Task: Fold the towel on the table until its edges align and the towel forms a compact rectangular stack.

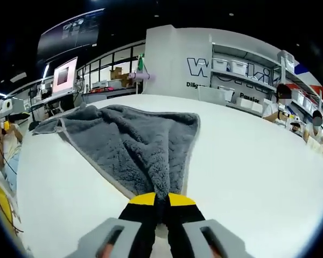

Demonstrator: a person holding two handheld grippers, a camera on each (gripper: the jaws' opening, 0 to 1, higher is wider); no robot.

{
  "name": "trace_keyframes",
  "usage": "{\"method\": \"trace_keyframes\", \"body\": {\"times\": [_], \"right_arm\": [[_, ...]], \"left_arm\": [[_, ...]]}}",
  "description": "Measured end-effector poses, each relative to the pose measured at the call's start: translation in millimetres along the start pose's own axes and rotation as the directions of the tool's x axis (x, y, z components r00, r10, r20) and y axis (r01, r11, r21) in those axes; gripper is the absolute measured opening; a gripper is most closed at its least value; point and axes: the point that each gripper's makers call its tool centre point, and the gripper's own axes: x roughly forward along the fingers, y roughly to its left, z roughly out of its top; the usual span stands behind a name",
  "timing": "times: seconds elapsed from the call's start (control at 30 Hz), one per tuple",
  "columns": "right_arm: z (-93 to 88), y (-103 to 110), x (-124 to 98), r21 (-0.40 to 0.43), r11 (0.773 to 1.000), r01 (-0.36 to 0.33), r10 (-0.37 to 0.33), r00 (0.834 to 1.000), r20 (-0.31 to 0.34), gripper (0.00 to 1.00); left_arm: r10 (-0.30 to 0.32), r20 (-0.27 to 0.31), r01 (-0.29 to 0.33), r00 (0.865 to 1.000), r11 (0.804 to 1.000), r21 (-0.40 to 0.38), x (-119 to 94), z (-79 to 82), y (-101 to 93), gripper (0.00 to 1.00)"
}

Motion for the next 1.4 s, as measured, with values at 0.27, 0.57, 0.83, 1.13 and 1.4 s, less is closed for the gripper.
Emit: {"method": "trace_keyframes", "body": {"times": [0.27,0.57,0.83,1.13,1.4], "right_arm": [[-10.9,-32.8,-28.0,0.03,0.996,0.084,-0.084,0.996,0.0,0.05],[-34.5,-59.7,-58.0,0.075,0.985,0.155,-0.154,0.988,-0.021,0.05],[-51.6,-76.5,-93.6,0.104,0.97,0.218,-0.215,0.976,-0.041,0.05],[-58.7,-79.6,-104.1,0.125,0.962,0.244,-0.241,0.97,-0.045,0.05],[-58.8,-81.3,-102.1,0.128,0.961,0.245,-0.24,0.969,-0.049,0.06]], "left_arm": [[-0.006,0.0,0.006,1.0,1.0,-0.001,0.1,0.7,1.8,0.96],[-0.012,0.0,0.012,1.0,1.0,-0.003,-0.5,0.0,3.9,0.96],[-0.005,0.004,0.005,1.0,1.0,-0.007,-2.5,-1.5,8.0,0.96],[-0.024,0.008,0.024,1.0,1.0,-0.005,0.9,-0.4,4.4,0.96],[-0.021,0.007,0.021,1.0,1.0,-0.008,0.3,-1.8,2.6,0.96]]}}
